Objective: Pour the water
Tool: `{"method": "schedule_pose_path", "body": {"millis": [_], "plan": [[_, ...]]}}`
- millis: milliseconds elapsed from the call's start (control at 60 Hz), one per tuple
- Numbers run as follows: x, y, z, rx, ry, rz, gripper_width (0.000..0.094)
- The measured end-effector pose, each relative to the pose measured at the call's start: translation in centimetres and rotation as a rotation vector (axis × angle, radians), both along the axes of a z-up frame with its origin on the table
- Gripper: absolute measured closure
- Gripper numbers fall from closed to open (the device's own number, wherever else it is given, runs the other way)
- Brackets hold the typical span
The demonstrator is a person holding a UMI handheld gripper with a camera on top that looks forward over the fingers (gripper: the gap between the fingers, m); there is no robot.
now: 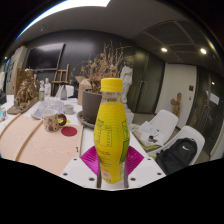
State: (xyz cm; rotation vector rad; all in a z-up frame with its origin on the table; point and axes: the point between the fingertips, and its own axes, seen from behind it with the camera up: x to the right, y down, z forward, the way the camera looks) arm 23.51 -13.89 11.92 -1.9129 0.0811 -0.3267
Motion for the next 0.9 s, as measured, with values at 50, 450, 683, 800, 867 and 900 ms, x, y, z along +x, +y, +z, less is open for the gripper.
{"method": "schedule_pose_path", "body": {"millis": [50,450,683,800,867,900], "plan": [[0.1,1.7,1.8,0.012,-0.057,-0.005,0.0639],[-6.5,19.7,9.3,-0.079,-0.858,0.066,0.0639],[-10.9,26.4,8.0,-0.157,-1.367,0.195,0.0639],[-12.1,28.2,6.8,-0.189,-1.553,0.246,0.0641],[-12.7,28.8,6.6,-0.194,-1.651,0.263,0.0640],[-13.0,29.0,6.4,-0.196,-1.690,0.277,0.0642]]}}
